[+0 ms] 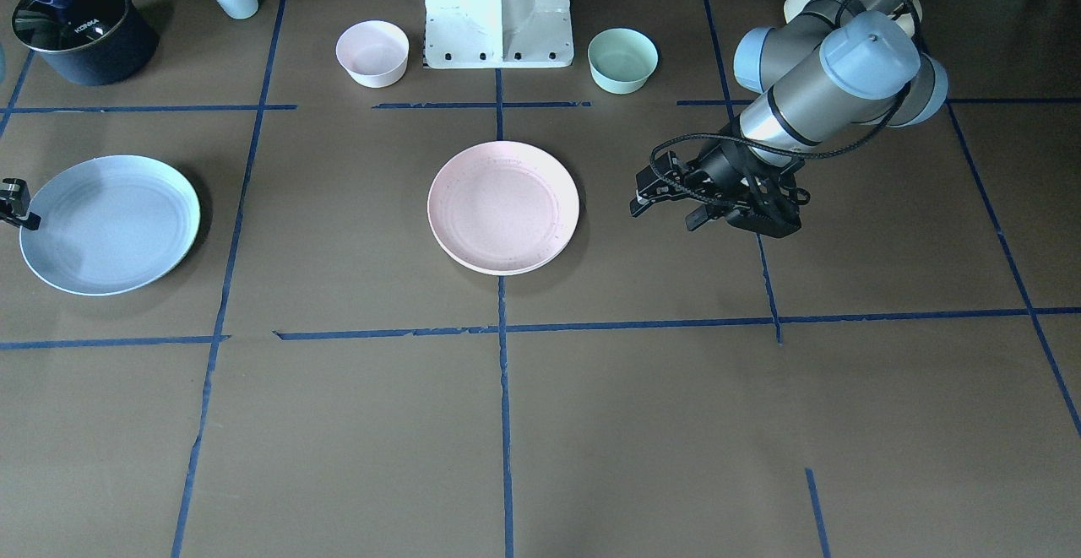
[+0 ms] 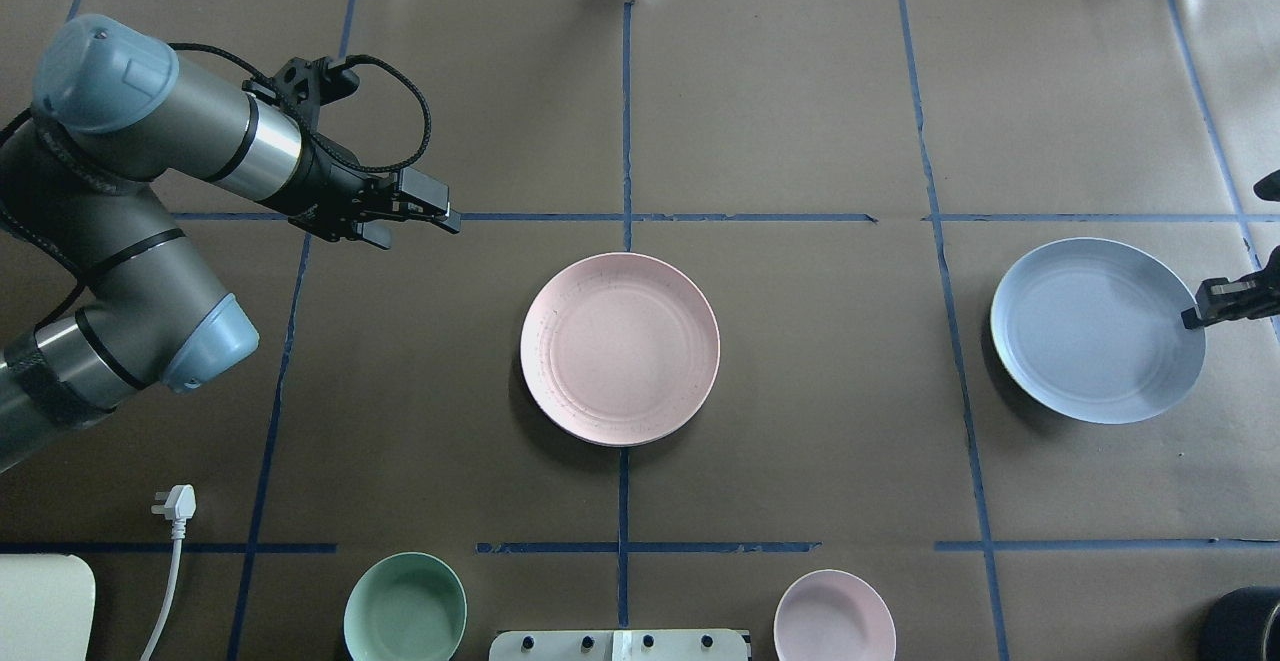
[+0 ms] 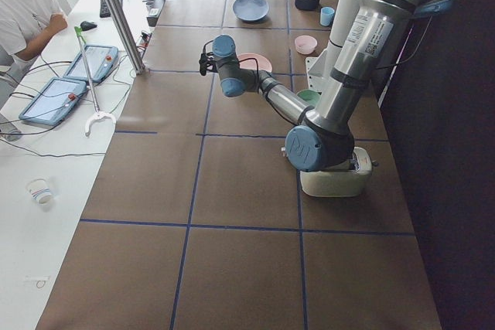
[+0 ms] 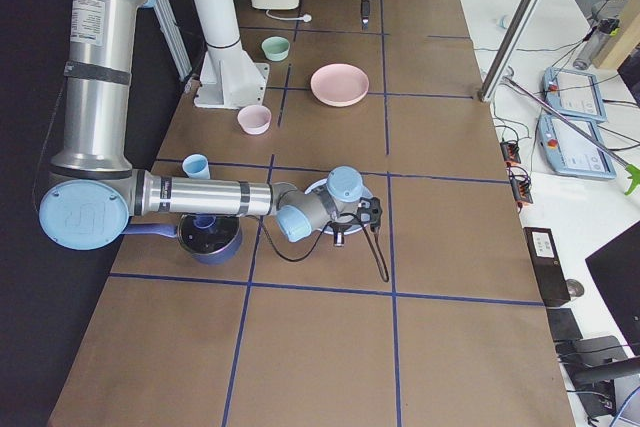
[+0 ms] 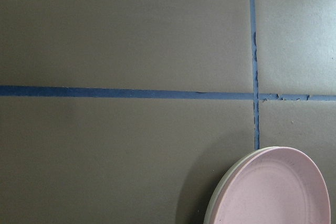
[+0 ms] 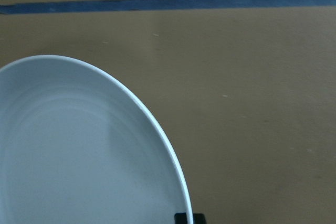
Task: Stack three plates with pink and blue
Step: 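Grasp the light blue plate rim with the right gripper and lift it, then carry the light blue plate over the pink plate and lower it on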
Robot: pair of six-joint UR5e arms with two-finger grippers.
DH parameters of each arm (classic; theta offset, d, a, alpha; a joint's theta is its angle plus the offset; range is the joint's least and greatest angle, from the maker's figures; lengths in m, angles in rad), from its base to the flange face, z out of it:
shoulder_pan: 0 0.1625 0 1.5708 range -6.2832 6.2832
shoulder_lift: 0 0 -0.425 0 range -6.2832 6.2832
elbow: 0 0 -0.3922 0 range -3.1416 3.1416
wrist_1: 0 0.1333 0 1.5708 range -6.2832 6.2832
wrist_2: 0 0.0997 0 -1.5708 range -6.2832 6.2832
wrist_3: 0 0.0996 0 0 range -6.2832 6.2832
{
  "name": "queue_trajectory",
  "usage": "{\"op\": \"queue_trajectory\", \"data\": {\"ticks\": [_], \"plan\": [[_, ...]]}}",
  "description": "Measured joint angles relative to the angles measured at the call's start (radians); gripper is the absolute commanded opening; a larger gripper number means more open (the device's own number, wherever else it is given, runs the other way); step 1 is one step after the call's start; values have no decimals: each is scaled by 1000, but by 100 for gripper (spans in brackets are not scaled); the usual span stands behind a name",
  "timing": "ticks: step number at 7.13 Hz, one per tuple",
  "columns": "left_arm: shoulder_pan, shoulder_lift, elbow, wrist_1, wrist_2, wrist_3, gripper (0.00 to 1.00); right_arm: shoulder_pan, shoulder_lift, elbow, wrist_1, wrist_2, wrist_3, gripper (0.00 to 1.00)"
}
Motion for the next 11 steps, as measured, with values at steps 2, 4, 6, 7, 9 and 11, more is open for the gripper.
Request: {"op": "queue_trajectory", "data": {"ticks": [2, 4, 6, 7, 9, 11], "plan": [[-1, 0, -5, 0, 0, -1, 100, -133, 104, 146, 11, -4, 213, 0], [-5, 0, -5, 0, 0, 0, 100, -379, 321, 189, 30, -187, 527, 0], [-10, 0, -4, 0, 0, 1, 100, -575, 476, 180, -45, -386, 650, 0], [-12, 0, -4, 0, 0, 1, 100, -603, 509, 175, -100, -414, 663, 1], [-13, -1, -4, 0, 0, 0, 100, -613, 527, 172, -141, -430, 669, 1], [-13, -1, -4, 0, 0, 0, 100, -602, 536, 154, -145, -436, 684, 24]]}}
